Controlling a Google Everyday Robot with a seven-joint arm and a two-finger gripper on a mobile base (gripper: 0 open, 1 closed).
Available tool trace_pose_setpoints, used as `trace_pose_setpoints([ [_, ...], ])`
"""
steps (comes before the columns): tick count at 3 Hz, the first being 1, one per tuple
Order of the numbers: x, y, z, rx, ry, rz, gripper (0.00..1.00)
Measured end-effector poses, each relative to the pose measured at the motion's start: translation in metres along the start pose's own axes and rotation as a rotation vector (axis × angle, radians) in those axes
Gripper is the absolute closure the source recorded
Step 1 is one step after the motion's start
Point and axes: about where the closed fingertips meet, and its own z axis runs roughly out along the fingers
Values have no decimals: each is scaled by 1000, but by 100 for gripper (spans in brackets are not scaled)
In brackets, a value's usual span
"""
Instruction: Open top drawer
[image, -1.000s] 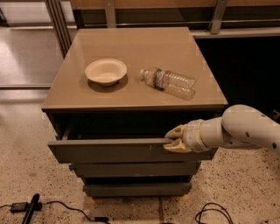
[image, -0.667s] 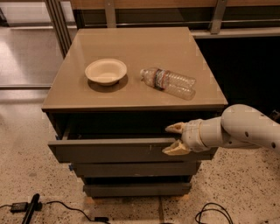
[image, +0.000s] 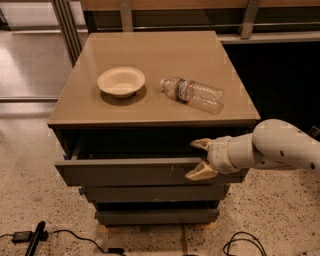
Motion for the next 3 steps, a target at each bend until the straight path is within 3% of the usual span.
trace_pose_setpoints([
  [1,1,3,-2,-1,0,0,69],
  [2,5,27,-18,-9,5,-3,92],
  [3,9,45,-32,-4,11,8,100],
])
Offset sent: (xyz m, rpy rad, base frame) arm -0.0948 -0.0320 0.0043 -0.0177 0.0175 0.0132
